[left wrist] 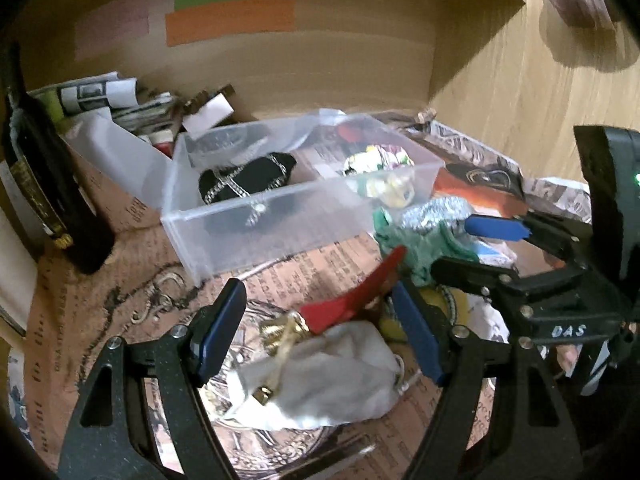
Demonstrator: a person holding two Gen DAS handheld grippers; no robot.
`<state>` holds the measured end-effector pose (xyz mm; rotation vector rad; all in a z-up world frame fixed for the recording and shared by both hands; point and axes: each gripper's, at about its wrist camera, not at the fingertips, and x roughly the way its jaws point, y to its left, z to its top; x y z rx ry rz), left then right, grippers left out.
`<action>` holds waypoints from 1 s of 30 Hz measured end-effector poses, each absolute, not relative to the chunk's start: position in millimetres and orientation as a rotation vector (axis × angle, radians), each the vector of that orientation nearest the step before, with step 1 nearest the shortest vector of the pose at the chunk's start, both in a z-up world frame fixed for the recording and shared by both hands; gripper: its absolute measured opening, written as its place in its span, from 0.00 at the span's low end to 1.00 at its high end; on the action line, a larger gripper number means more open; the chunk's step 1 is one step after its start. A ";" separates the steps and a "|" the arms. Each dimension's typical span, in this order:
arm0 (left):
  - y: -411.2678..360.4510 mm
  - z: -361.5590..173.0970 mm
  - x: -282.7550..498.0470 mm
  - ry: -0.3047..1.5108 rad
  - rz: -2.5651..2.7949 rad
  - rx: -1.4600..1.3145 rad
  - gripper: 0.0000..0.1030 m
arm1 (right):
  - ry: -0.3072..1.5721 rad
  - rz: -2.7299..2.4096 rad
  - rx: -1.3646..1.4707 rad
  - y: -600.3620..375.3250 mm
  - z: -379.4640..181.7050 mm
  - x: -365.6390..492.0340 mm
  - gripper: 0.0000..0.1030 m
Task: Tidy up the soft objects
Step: 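Grasp the red felt square with the left gripper while the right grasps the green knit glove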
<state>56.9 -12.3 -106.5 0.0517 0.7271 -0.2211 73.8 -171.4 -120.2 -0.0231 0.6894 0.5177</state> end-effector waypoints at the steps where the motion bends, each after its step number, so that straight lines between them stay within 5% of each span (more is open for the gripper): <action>1: -13.4 -109.2 58.3 0.737 -0.225 0.050 0.74 | 0.699 0.515 -0.017 -172.1 -122.1 75.4 0.72; 7: -10.2 -117.9 73.1 0.782 -0.234 0.010 0.60 | 0.745 0.507 0.019 -176.1 -132.5 84.5 0.69; 13: -4.8 -119.7 79.1 0.787 -0.236 -0.015 0.41 | 0.768 0.516 0.043 -179.4 -137.4 90.2 0.45; 18: -2.0 -119.0 80.9 0.781 -0.221 -0.015 0.27 | 0.781 0.497 0.040 -180.7 -143.6 94.8 0.14; 21: -1.3 -116.7 79.9 0.775 -0.213 -0.017 0.20 | 0.769 0.494 0.043 -182.5 -143.1 94.8 0.11; 22: -1.4 -115.3 79.6 0.770 -0.210 -0.015 0.10 | 0.762 0.493 0.038 -182.6 -142.0 94.3 0.11; 30: 9.7 -91.6 73.3 0.695 -0.186 -0.033 0.07 | 0.658 0.511 0.002 -179.6 -114.1 81.4 0.10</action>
